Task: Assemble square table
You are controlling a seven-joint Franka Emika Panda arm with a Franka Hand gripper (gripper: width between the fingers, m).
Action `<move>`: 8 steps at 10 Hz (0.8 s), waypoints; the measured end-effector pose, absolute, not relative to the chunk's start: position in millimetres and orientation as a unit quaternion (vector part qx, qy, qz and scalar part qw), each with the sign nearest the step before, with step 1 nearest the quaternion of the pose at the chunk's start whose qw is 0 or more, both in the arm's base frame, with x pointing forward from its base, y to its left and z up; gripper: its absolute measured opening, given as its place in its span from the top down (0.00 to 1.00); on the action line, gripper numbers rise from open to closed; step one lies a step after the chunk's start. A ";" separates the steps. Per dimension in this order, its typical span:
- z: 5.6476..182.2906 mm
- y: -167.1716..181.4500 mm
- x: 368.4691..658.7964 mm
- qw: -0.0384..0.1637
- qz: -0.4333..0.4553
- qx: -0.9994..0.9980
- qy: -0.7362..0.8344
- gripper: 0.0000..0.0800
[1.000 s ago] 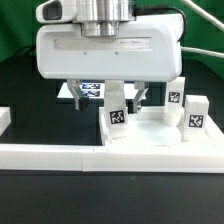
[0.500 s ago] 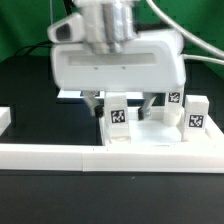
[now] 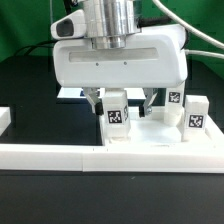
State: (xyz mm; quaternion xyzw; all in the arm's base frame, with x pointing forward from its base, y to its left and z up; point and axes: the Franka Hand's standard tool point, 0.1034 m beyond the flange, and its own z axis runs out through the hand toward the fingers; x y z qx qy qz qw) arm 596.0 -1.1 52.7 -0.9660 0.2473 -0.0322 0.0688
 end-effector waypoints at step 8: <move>64.0 1.0 603.1 0.077 -0.030 -0.965 0.248 0.19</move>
Offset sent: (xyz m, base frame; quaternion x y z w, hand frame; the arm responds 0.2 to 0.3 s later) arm 0.0000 0.0000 0.0000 0.0000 0.0000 0.0000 1.0000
